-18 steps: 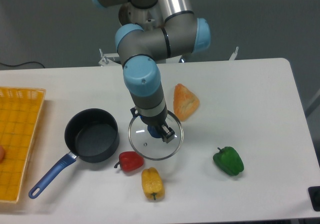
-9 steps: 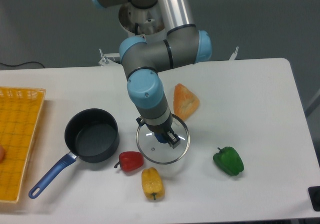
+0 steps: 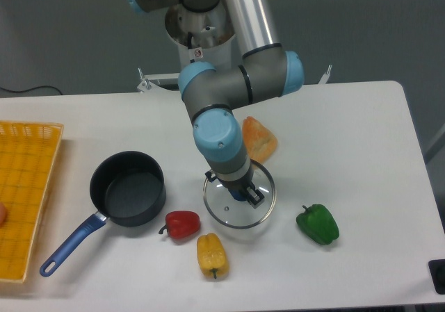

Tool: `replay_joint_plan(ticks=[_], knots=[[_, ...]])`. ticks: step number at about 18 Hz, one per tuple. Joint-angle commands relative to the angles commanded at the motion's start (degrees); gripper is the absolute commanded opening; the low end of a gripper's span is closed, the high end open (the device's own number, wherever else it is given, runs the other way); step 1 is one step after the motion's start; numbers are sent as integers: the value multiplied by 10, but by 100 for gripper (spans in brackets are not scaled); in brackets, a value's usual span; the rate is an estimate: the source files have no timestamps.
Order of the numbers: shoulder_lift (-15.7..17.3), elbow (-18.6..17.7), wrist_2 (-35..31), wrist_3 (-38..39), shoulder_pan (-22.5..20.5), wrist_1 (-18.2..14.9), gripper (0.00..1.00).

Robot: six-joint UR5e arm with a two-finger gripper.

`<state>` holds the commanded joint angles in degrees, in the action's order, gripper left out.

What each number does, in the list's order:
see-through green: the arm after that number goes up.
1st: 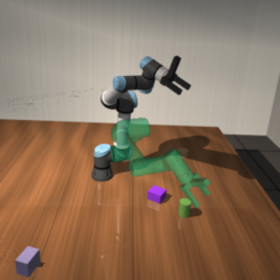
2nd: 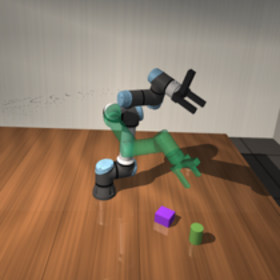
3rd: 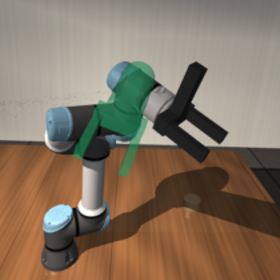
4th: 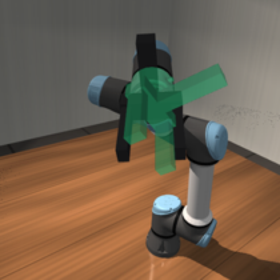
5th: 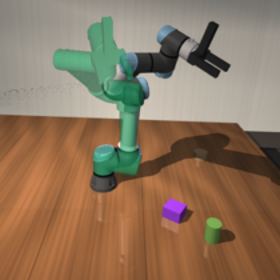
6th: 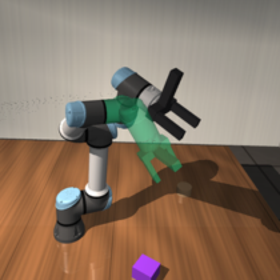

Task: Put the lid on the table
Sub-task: 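Carry the glass lid by its knob away from the saucepan, lowering it, then lower the glass lid flat onto the table beside the green pepper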

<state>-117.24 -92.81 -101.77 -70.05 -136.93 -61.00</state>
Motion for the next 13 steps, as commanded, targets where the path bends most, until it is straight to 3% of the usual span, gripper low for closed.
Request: replay_joint_plan(ticks=[13], knots=[[-25,4,-11,5,1,18,61]])
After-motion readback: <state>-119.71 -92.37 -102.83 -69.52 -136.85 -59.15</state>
